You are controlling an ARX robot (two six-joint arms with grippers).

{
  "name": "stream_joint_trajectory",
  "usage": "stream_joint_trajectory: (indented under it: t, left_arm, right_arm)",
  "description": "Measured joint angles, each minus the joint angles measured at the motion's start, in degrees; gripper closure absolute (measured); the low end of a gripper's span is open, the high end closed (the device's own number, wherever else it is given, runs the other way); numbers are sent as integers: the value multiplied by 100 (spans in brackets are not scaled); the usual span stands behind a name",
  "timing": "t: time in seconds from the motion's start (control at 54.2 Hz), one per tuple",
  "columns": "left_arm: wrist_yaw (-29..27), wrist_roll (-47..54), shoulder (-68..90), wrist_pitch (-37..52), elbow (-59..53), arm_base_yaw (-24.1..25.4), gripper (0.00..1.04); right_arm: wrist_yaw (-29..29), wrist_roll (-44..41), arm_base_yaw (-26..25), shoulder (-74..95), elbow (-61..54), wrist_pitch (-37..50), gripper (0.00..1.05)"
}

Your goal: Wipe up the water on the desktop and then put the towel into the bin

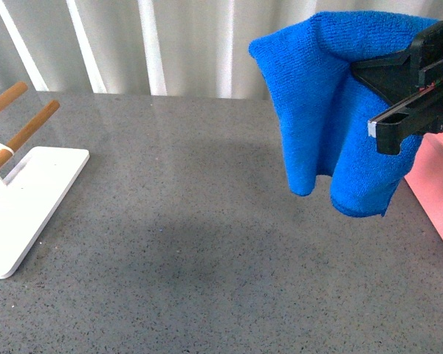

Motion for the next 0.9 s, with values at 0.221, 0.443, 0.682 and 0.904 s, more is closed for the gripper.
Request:
stream_joint_trajectory:
  t: [0.221, 0.443, 0.682, 0.904]
  left_arm:
    - [0, 0, -439, -439, 0, 0, 101]
    - [-2, 0, -907, -938, 0, 0, 101]
    - [-2, 0, -1668, -1703, 0, 0, 101]
    - [0, -2, -1670, -1711, 0, 0, 70]
  right_arm:
    - [0, -4, -17, -9, -2, -11, 101]
    - [2, -4, -24, -17, -4, -24, 101]
    - [33, 0, -39, -39, -4, -68, 101]
    - [809, 297, 63, 481, 758, -931, 101]
